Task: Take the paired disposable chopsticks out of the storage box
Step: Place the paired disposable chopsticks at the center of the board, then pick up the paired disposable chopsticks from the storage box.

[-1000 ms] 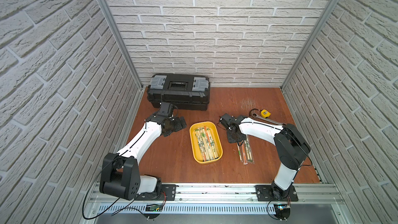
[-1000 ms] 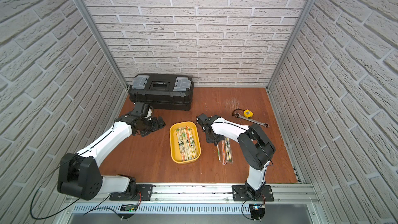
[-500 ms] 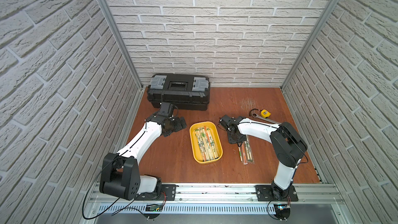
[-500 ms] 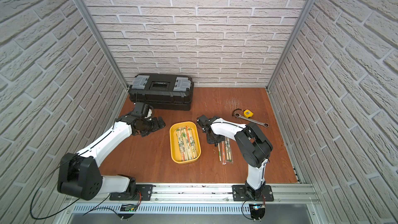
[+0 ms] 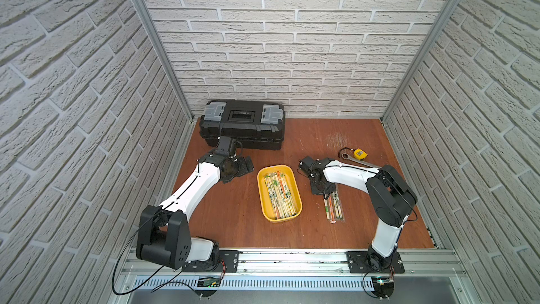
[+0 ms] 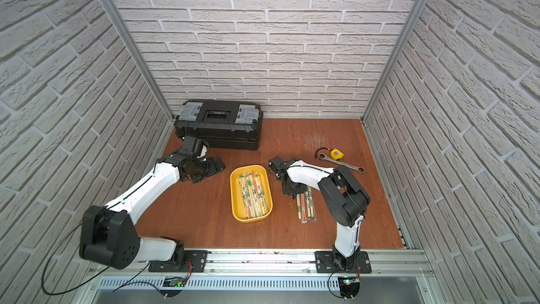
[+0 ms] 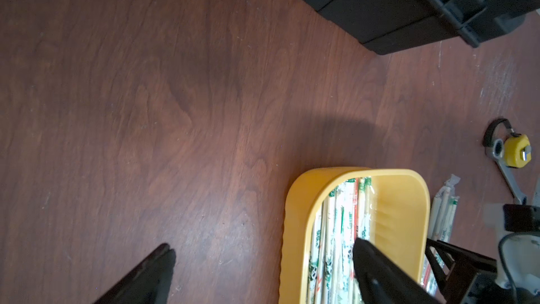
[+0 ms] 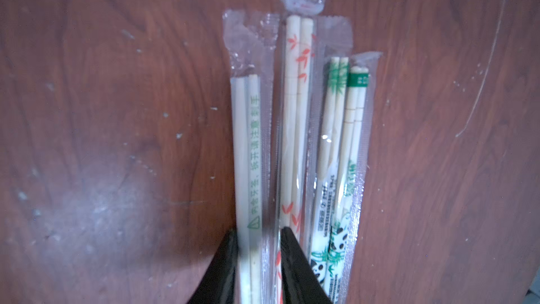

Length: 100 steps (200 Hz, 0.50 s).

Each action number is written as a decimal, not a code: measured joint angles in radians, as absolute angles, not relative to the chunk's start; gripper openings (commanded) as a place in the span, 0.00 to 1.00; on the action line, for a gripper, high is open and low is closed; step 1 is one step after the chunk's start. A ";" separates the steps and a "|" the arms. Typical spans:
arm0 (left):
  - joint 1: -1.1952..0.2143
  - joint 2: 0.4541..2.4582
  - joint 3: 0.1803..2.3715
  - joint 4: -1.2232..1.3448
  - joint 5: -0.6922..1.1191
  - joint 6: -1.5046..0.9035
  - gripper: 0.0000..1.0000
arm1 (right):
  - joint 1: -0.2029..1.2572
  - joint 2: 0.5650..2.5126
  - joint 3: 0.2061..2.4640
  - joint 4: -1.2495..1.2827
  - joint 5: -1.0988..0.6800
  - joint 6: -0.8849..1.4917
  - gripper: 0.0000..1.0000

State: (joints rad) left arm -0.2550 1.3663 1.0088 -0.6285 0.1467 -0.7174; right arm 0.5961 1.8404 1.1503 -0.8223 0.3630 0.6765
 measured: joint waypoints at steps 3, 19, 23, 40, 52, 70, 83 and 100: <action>-0.255 1.366 1.009 -0.628 0.147 -0.717 0.98 | 0.596 1.839 1.150 -0.823 0.361 0.675 0.34; -0.256 1.367 1.010 -0.630 0.146 -0.717 0.98 | 0.596 1.816 1.150 -0.822 0.355 0.676 0.42; -0.256 1.367 1.010 -0.630 0.146 -0.717 0.98 | 0.596 1.810 1.150 -0.823 0.354 0.674 0.45; -0.257 1.367 1.010 -0.630 0.146 -0.717 0.98 | 0.596 1.771 1.151 -0.824 0.349 0.675 0.61; -0.257 1.367 1.010 -0.630 0.146 -0.717 0.98 | 0.596 1.740 1.153 -0.829 0.350 0.670 0.74; -0.257 1.367 1.012 -0.632 0.145 -0.715 0.98 | 0.596 1.701 1.164 -0.838 0.353 0.662 0.93; -0.257 1.367 1.015 -0.633 0.144 -0.714 0.98 | 0.595 1.674 1.178 -0.848 0.361 0.654 1.00; -0.257 1.368 1.021 -0.636 0.143 -0.711 0.98 | 0.596 1.642 1.204 -0.858 0.387 0.645 1.00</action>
State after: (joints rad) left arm -0.2565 1.3682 1.0210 -0.6361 0.1432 -0.7113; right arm 0.5957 1.6417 1.2037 -0.8581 0.3866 0.6445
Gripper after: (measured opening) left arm 0.982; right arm 0.997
